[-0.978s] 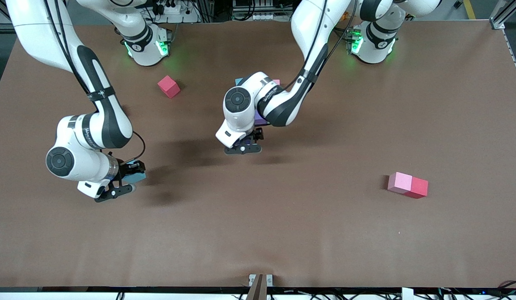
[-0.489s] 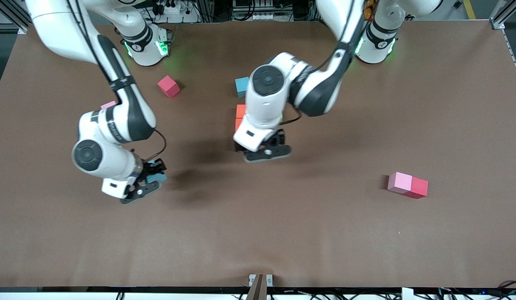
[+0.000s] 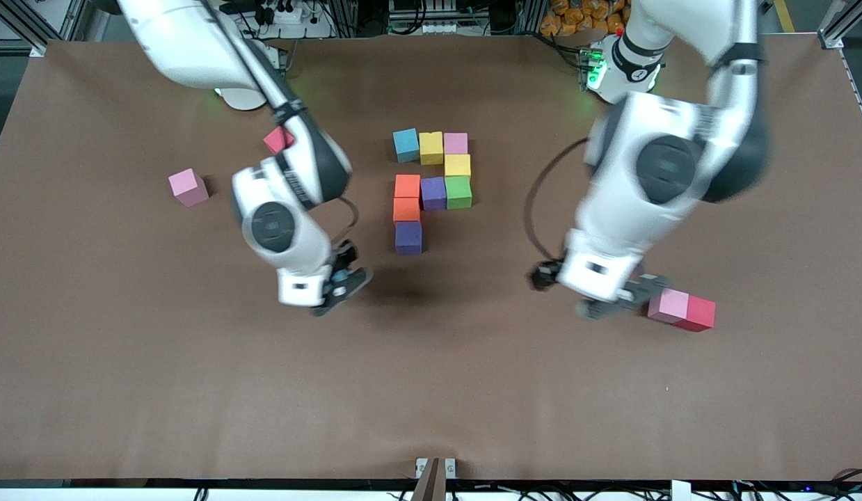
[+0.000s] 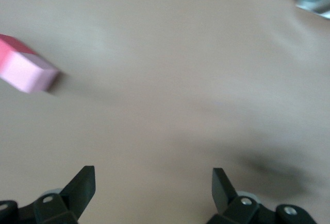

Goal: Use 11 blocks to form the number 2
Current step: 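Carry the cyan cube to the figure while the left gripper reaches pink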

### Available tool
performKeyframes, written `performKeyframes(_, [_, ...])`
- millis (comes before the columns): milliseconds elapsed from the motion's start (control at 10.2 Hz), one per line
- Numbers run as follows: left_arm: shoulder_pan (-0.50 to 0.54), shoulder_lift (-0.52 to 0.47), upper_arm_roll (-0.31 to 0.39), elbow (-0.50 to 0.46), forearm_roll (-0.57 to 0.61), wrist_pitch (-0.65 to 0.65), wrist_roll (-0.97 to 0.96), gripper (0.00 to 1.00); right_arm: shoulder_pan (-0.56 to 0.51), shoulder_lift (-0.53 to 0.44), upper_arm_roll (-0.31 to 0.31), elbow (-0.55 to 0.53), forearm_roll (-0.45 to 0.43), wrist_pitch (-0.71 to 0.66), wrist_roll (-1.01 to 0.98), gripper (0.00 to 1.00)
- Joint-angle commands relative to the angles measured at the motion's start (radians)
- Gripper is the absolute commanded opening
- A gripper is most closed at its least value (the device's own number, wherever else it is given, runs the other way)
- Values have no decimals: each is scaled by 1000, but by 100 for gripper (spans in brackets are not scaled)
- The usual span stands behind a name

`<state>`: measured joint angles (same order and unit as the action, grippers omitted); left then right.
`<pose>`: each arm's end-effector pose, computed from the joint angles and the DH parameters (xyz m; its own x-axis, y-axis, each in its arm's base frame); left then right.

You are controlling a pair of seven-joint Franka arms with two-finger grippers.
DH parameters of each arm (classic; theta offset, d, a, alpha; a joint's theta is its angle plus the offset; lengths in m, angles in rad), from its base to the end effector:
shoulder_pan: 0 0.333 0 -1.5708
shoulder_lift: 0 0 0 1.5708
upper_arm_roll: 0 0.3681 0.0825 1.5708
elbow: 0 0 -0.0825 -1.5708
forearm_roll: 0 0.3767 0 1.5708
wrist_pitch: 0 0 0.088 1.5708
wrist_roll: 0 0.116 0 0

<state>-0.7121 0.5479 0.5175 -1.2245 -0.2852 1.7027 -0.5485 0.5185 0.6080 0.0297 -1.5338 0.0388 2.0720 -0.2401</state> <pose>0.6727 -0.2619 0.5211 0.9465 0.3223 -0.0153 0.3225 -0.9464 0.0162 0.6146 0.3735 0.3322 0.7198 0.6918 -0.0563 0.6888 -0.7220 -0.0649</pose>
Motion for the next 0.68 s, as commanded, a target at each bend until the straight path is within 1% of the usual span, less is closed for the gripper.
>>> performKeyframes(0, [148, -17, -31, -32, -12, -55, 205, 100, 102, 117, -11, 171, 0, -16, -25, 0])
performKeyframes(98, [195, 10, -33, -35, -11, -58, 272, 100, 144, 139, -11, 207, 1, -16, -84, 0])
performKeyframes(196, [235, 36, -31, -46, -11, -57, 281, 100, 173, 144, -11, 221, 6, -21, -143, 0])
performKeyframes(391, [263, 84, -31, -46, -5, -55, 285, 100, 237, 156, -11, 221, 7, -20, -255, 0])
performKeyframes(587, [264, 110, -33, -53, 38, -54, 288, 100, 293, 176, -13, 221, 9, -13, -423, 0])
